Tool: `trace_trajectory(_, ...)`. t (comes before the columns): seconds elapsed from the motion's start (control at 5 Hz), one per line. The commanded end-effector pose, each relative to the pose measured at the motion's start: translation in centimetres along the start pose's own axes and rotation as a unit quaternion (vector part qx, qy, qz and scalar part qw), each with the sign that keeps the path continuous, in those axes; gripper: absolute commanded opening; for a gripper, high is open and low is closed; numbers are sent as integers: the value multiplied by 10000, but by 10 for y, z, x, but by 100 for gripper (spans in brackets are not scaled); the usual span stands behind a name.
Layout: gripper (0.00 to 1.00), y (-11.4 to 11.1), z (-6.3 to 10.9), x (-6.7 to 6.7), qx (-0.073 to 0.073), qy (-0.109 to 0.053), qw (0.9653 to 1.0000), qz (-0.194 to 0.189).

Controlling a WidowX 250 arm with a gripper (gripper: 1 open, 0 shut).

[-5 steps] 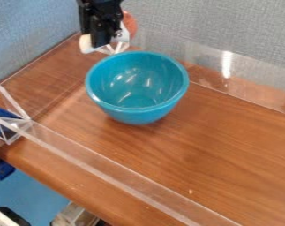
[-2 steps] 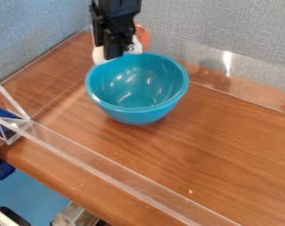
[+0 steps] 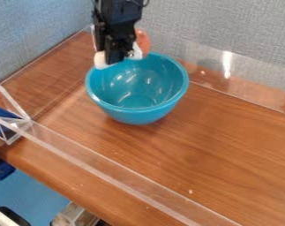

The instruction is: Put the mushroom in the blue bowl

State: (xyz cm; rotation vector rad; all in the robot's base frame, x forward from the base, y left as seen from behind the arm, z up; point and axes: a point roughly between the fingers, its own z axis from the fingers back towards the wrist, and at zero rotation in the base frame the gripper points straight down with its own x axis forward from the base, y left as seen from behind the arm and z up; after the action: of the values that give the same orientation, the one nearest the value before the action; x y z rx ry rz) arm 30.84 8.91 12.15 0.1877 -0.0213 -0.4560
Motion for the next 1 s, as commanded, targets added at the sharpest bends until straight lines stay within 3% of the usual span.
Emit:
trace_trajectory(0.0, 0, 15, 6, 2, 186, -143, 9997, 46)
trace_trajectory(0.8, 0, 33, -20, 7, 212, -4, 9997, 76)
